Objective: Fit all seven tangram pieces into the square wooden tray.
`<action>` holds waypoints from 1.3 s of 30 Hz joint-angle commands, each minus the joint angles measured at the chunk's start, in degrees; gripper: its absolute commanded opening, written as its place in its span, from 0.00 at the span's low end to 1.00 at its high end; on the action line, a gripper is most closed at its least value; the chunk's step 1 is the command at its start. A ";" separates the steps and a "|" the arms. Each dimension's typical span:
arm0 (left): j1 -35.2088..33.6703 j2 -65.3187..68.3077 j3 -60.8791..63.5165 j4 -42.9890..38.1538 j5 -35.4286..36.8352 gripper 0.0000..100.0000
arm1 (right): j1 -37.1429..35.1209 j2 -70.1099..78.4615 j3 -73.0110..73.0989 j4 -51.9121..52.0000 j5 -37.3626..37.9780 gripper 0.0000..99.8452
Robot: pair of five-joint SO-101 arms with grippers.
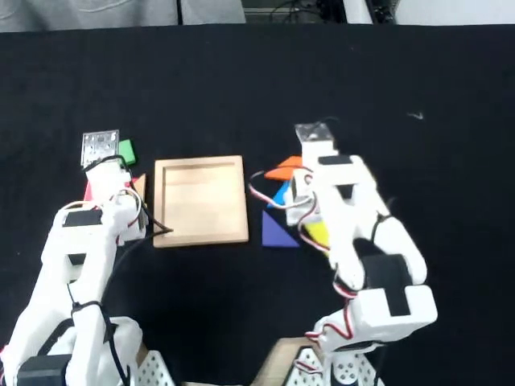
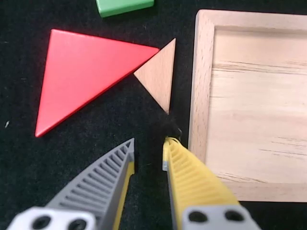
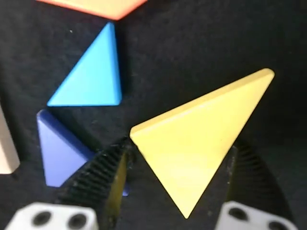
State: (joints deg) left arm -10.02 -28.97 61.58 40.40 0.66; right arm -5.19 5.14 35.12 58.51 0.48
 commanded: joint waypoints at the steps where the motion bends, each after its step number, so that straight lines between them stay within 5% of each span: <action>1: 0.04 0.00 -0.66 -0.97 0.44 0.11 | 4.31 -0.31 -2.86 -1.23 4.04 0.29; 12: 0.04 0.00 -0.66 -0.97 0.44 0.11 | 0.79 -16.57 -0.48 5.36 5.01 0.27; 21: 0.04 0.00 -0.66 -0.70 0.44 0.11 | -2.20 -17.98 0.40 0.79 2.11 0.27; 28: 0.04 0.00 -0.75 -0.79 0.53 0.11 | 0.18 -9.63 -0.92 -1.93 -5.89 0.27; 39: 0.04 0.00 -0.66 -0.97 0.53 0.11 | 2.64 3.82 -7.96 1.67 -6.77 0.27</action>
State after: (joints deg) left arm -10.02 -28.97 61.58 40.40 0.66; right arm -3.78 6.37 30.20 58.33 -5.76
